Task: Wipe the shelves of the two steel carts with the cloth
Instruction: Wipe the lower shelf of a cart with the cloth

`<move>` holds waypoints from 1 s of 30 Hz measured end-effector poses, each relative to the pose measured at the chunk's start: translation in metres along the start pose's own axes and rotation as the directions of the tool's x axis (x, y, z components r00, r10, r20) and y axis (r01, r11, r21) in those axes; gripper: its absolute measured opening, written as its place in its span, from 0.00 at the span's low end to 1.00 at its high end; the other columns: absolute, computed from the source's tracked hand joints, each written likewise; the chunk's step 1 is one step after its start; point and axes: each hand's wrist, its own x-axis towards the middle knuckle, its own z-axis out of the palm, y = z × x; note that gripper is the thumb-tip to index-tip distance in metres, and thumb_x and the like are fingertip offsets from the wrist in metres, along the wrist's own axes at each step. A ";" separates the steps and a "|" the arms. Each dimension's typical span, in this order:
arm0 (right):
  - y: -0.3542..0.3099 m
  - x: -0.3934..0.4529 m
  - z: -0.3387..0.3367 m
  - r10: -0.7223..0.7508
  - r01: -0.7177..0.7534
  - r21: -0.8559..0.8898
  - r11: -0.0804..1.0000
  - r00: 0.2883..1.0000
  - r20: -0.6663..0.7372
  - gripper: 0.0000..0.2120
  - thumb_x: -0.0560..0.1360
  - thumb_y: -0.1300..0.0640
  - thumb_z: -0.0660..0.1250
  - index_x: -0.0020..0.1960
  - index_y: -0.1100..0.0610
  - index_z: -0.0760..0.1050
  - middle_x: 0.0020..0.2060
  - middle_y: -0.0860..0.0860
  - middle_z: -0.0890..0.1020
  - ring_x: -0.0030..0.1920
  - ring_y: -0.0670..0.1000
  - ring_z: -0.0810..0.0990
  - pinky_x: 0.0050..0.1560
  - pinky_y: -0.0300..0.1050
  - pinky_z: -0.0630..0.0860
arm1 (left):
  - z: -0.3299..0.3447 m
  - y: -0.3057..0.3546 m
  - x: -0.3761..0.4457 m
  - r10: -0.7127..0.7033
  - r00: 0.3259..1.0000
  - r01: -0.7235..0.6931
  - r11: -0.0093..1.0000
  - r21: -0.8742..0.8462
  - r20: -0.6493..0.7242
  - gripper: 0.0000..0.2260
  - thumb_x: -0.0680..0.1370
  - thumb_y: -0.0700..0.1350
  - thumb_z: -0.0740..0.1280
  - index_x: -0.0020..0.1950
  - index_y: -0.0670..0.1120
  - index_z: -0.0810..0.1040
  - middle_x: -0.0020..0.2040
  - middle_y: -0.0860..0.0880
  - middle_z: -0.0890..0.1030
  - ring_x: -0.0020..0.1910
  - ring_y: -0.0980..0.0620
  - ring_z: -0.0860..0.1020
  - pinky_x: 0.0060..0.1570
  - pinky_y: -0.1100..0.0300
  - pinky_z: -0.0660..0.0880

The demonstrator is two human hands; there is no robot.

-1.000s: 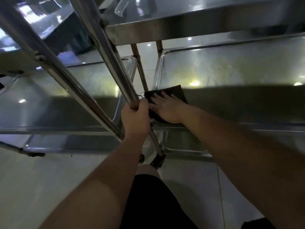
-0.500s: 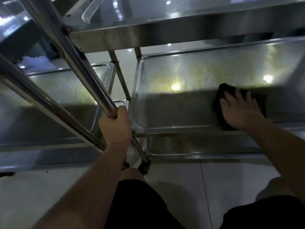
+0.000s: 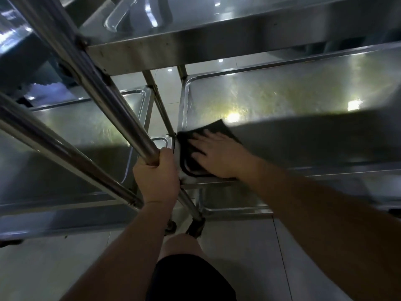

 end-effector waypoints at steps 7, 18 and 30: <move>0.072 -0.010 -0.017 0.539 -0.530 0.099 0.842 0.820 -0.192 0.32 0.84 0.40 0.41 0.85 0.49 0.51 0.85 0.48 0.51 0.84 0.57 0.47 0.82 0.60 0.45 | 0.003 0.005 -0.003 -0.031 0.999 0.031 0.999 -0.029 0.012 0.12 0.71 0.49 0.69 0.31 0.48 0.70 0.28 0.43 0.67 0.26 0.47 0.68 0.24 0.39 0.73; -0.022 0.088 -0.003 0.084 -0.085 -0.027 0.996 0.996 -0.039 0.29 0.87 0.43 0.44 0.85 0.50 0.50 0.85 0.48 0.49 0.84 0.57 0.46 0.81 0.60 0.45 | 0.006 0.014 -0.007 0.079 0.997 -0.079 0.994 -0.080 0.004 0.13 0.69 0.48 0.68 0.30 0.49 0.65 0.26 0.49 0.65 0.25 0.53 0.65 0.25 0.62 0.64; 0.021 0.010 -0.012 -0.152 0.168 -0.147 0.975 0.982 0.114 0.37 0.79 0.33 0.36 0.84 0.43 0.51 0.84 0.42 0.51 0.84 0.50 0.46 0.82 0.54 0.45 | -0.001 0.020 -0.011 -0.045 0.995 0.048 0.998 -0.032 0.088 0.14 0.69 0.52 0.69 0.33 0.47 0.67 0.27 0.46 0.67 0.26 0.50 0.66 0.25 0.58 0.66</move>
